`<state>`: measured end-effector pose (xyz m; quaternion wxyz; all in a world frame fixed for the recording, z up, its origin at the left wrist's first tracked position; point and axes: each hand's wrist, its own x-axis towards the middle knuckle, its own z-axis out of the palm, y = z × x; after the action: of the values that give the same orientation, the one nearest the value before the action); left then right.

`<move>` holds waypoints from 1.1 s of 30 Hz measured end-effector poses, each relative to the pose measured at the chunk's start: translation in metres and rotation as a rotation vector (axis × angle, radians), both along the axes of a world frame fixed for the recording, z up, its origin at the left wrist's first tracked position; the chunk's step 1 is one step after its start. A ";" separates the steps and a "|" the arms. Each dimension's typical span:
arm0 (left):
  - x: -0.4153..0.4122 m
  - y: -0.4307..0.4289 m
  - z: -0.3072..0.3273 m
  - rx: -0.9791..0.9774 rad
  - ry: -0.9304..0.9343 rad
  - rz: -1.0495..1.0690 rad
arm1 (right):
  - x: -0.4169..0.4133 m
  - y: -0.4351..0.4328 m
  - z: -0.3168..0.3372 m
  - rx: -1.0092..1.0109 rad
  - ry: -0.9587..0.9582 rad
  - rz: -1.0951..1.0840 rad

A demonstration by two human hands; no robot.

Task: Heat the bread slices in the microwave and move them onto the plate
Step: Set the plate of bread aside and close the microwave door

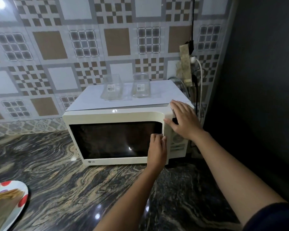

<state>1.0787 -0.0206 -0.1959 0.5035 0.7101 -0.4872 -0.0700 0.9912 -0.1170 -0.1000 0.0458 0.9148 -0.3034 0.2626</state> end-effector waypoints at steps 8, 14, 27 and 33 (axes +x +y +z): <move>-0.002 -0.012 0.000 0.098 -0.008 0.041 | 0.005 -0.009 -0.009 0.019 -0.208 0.040; -0.002 -0.018 0.003 0.107 -0.005 0.076 | 0.008 -0.008 -0.007 0.051 -0.276 0.045; 0.002 -0.027 0.010 0.160 -0.023 0.103 | 0.018 -0.004 -0.010 0.063 -0.351 -0.018; 0.004 -0.025 0.016 0.144 0.092 0.002 | 0.017 -0.001 -0.011 0.037 -0.301 -0.030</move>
<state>1.0824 -0.0454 -0.1800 0.4731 0.7408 -0.4566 -0.1371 1.0083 -0.1182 -0.1108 -0.0130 0.8611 -0.3253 0.3906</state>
